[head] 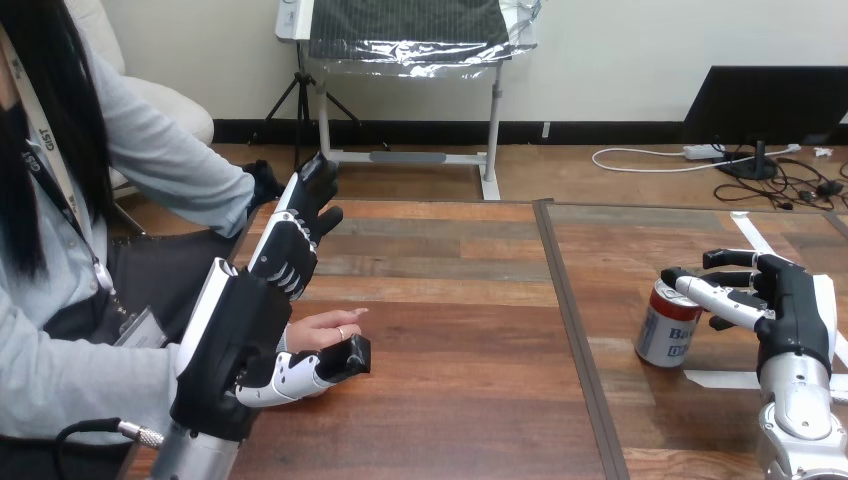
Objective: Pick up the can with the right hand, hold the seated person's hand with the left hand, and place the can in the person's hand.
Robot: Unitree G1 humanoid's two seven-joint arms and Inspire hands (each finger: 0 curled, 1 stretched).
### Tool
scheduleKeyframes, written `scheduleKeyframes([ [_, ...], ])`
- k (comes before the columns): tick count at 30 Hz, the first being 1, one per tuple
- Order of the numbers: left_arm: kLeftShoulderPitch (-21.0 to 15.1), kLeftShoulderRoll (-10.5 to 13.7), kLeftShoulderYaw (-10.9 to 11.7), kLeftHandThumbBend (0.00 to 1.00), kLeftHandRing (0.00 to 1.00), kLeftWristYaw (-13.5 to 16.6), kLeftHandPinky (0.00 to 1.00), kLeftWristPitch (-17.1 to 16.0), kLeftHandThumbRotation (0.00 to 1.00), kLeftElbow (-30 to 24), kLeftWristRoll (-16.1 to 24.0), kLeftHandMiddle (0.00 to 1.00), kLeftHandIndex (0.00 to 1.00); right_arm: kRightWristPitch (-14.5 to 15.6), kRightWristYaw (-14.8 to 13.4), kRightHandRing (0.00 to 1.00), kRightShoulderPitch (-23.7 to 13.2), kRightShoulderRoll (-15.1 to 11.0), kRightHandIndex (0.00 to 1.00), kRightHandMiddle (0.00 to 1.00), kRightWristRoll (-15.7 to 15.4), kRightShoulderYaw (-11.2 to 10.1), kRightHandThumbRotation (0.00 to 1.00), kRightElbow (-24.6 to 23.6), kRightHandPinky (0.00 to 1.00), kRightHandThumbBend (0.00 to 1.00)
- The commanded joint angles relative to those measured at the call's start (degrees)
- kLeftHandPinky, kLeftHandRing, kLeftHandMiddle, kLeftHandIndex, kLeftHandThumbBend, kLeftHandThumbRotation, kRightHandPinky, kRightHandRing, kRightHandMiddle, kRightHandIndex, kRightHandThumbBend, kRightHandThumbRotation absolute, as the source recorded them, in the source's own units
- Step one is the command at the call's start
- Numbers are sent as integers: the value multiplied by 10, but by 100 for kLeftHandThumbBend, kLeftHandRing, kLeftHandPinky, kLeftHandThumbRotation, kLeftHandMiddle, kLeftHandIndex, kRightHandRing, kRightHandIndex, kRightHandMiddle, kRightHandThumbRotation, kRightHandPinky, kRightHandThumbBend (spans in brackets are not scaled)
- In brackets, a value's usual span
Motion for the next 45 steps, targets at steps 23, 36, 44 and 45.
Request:
scheduleKeyframes([
  [23, -25, -6, -3, 100, 99, 1, 95, -7, 58, -16, -4, 100, 98, -12, 5, 57, -49, -10, 66, 62, -9, 16, 0, -28, 47, 92],
  [36, -24, -5, -4, 100, 99, -1, 94, 1, 58, -18, -8, 100, 98, -1, 20, 64, -49, -13, 73, 68, -7, 17, 15, -26, 54, 97],
  [44, -24, -6, -1, 100, 99, 6, 94, -3, 58, -16, 0, 100, 98, 5, 21, 70, -48, -17, 77, 72, -19, 26, 28, -25, 63, 100],
  [45, -24, -6, -1, 100, 98, 4, 94, -4, 58, -15, -2, 100, 98, 7, 24, 71, -48, -18, 78, 72, -20, 28, 29, -25, 64, 100],
])
